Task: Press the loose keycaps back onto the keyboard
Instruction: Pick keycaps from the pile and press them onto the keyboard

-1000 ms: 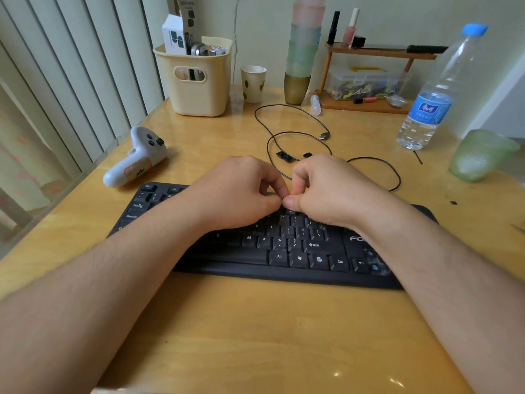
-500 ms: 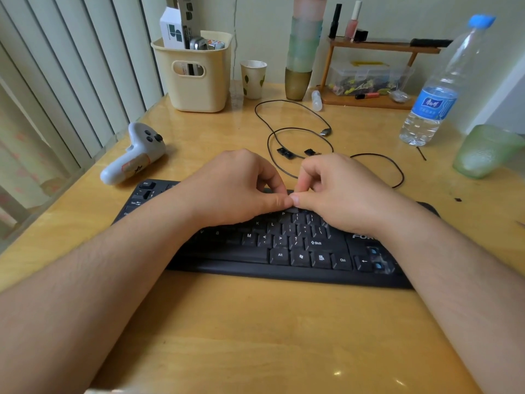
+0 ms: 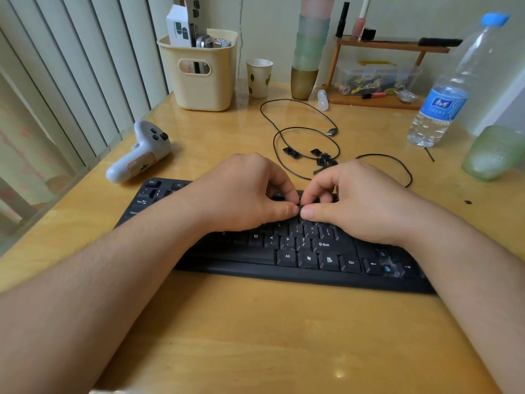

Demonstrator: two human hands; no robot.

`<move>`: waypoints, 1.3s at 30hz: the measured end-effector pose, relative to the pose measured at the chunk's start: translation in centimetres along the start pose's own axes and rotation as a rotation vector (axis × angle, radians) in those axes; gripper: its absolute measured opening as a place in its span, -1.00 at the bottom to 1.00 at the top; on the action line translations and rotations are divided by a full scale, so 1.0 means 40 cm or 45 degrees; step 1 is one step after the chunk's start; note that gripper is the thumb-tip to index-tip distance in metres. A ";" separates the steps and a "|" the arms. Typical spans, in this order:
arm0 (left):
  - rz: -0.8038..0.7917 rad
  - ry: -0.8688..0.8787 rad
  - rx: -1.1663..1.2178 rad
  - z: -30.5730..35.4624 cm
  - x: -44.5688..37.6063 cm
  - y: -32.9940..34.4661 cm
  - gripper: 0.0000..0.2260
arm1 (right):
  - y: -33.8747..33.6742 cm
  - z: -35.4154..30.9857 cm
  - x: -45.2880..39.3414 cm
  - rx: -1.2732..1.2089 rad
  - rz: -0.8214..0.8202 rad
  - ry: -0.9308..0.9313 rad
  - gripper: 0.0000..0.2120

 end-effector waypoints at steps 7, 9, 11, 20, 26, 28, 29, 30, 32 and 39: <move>0.006 0.030 -0.028 0.002 0.000 0.002 -0.85 | 0.002 -0.010 0.003 0.012 0.026 0.009 -0.88; 0.032 0.032 -0.044 0.000 -0.002 0.002 -0.86 | 0.000 -0.013 0.003 0.057 0.063 0.014 -0.89; 0.070 0.042 -0.070 0.003 -0.006 0.003 -0.87 | -0.003 -0.011 0.000 0.089 0.106 0.024 -0.90; 0.089 0.051 -0.079 0.003 -0.010 0.005 -0.90 | 0.006 -0.005 -0.006 0.060 0.119 0.065 -0.87; 0.081 0.044 -0.058 0.003 -0.009 0.005 -0.89 | 0.006 -0.015 -0.002 0.111 0.131 0.088 -0.83; 0.077 0.033 -0.052 0.002 -0.009 0.006 -0.90 | 0.006 -0.014 0.000 0.080 0.115 0.100 -0.83; 0.073 0.029 -0.045 0.002 -0.009 0.006 -0.90 | 0.008 -0.014 0.001 0.060 0.105 0.109 -0.84; 0.069 0.025 -0.036 0.002 -0.009 0.007 -0.90 | 0.010 -0.015 0.001 0.055 0.103 0.117 -0.84; 0.068 0.014 -0.023 0.004 -0.012 0.011 -0.91 | 0.011 -0.016 0.001 0.087 0.129 0.135 -0.82; 0.167 0.013 -0.029 0.008 -0.011 0.006 -0.93 | 0.012 -0.028 0.001 0.173 0.155 0.165 -0.79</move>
Point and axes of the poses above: each hand's wrist, its own x-axis away from the middle knuckle, its own y-axis out of the palm, z = x × y, the point moved 6 cm from there along -x, towards the middle knuckle, and after that the axes turned 5 degrees about -x, right-handed, at the moved point
